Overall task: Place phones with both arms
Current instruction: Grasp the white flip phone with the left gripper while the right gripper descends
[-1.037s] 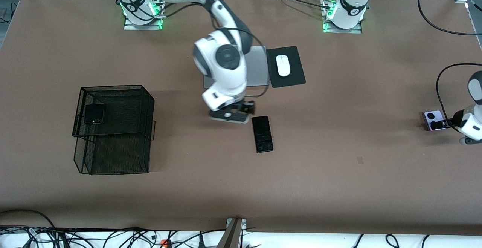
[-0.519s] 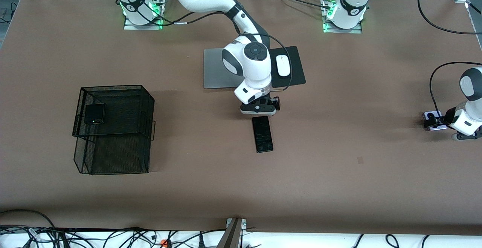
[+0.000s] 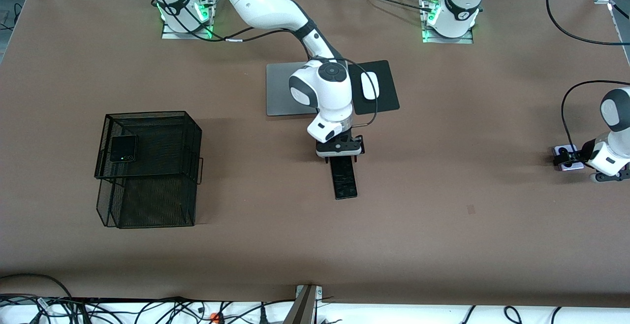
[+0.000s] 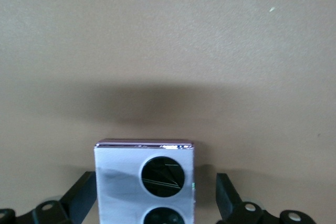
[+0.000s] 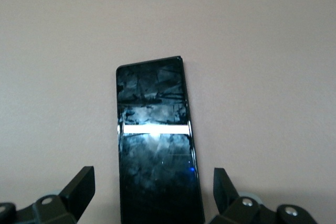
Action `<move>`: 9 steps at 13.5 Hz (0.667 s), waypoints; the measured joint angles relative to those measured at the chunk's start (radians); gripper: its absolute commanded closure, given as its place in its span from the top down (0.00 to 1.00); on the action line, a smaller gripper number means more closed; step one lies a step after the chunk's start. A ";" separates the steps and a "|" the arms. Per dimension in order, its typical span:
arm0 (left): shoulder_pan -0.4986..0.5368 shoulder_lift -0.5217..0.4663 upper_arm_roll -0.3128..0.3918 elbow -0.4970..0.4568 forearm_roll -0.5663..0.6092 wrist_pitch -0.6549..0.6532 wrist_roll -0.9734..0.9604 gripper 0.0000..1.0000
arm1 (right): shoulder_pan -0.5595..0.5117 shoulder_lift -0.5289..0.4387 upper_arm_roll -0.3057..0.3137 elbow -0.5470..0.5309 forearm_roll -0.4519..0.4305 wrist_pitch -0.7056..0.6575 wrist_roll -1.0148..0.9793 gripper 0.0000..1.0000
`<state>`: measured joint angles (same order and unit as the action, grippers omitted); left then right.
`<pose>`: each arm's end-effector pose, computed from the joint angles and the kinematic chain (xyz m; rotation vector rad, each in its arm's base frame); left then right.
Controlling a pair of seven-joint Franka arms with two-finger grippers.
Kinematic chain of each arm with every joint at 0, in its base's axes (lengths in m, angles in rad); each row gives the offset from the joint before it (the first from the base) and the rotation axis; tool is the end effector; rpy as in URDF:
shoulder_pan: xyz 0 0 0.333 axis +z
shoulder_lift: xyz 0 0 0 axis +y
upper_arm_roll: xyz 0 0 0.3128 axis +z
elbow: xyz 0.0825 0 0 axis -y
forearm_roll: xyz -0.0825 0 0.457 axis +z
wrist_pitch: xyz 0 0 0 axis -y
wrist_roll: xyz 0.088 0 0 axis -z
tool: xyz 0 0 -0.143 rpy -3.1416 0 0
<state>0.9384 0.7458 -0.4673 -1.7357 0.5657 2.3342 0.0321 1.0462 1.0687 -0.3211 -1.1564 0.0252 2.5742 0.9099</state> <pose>0.6178 0.3430 0.0901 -3.0610 -0.2076 0.0741 0.5922 0.6313 0.1221 -2.9425 -0.0174 -0.6505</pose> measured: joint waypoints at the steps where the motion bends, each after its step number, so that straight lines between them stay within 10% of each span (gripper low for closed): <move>1: 0.006 0.000 0.000 0.000 0.000 0.000 0.007 1.00 | -0.001 0.013 -0.005 0.000 0.000 0.022 0.000 1.00; 9: 0.033 0.019 0.002 -0.001 0.000 -0.001 0.038 1.00 | 0.008 0.052 -0.008 0.002 -0.002 0.061 0.000 1.00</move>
<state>0.9709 0.7652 -0.4656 -1.7370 0.5657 2.3337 0.0696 1.0547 1.1204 -0.3286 -1.1541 0.0234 2.6351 0.9099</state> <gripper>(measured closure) 0.000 0.000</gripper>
